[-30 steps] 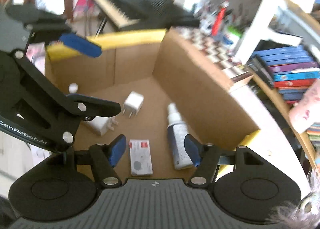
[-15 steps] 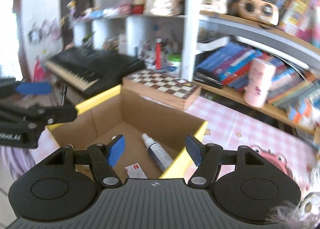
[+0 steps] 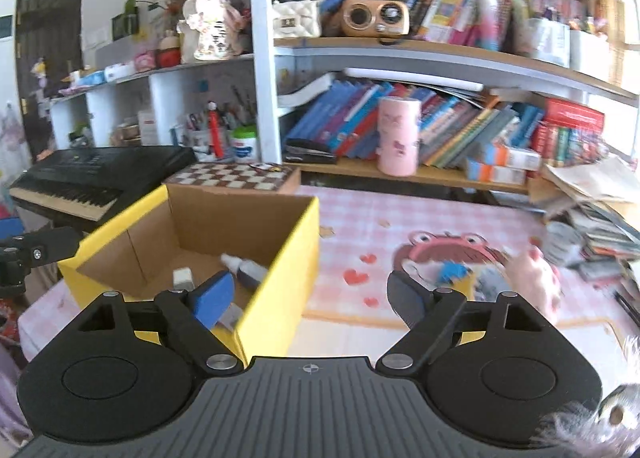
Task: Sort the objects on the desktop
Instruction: 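Lift both open tools out of the yellow box and back away, then move both open tools toward the yellow tape roll and plush pig, then grasp the yellow tape roll with the left tool while the right tool grasps the plush pig, then carry the tape roll in the left tool and the pig in the right tool toward the yellow box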
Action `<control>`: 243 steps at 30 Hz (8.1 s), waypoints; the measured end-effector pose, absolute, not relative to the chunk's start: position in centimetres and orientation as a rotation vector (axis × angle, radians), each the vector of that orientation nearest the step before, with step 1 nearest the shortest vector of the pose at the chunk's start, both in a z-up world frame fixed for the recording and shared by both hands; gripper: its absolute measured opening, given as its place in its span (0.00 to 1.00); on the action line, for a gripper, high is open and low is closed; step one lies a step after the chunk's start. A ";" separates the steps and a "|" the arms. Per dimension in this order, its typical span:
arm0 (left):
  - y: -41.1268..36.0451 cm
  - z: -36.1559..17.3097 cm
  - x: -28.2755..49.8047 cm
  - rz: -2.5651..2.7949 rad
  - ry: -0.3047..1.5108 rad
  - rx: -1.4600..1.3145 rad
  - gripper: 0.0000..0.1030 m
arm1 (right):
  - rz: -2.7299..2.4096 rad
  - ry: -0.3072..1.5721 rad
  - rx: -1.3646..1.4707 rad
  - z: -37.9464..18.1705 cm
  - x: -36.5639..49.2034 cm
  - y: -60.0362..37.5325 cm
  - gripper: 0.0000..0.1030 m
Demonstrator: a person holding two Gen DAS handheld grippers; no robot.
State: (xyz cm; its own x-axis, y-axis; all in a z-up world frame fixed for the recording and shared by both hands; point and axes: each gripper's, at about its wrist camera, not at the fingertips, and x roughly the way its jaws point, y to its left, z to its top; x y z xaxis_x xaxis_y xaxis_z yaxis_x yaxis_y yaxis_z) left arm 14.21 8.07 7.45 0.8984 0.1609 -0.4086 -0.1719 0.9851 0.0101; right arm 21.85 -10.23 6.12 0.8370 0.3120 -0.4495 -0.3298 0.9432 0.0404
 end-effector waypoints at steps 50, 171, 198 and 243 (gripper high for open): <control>3.6 3.8 3.6 -0.032 0.485 0.004 0.96 | 0.118 0.572 -0.068 2.8 4.8 -13.1 0.83; -22.4 -3.6 34.9 -0.137 0.625 0.414 0.84 | 0.344 0.833 0.092 -2.2 44.0 -33.7 0.60; -14.2 3.1 23.2 -0.159 0.534 0.100 0.84 | 0.268 0.742 0.191 2.7 30.7 -34.0 0.60; 0.7 1.7 6.4 -0.213 0.595 0.018 0.84 | 0.369 0.856 0.019 1.5 10.4 -15.5 0.60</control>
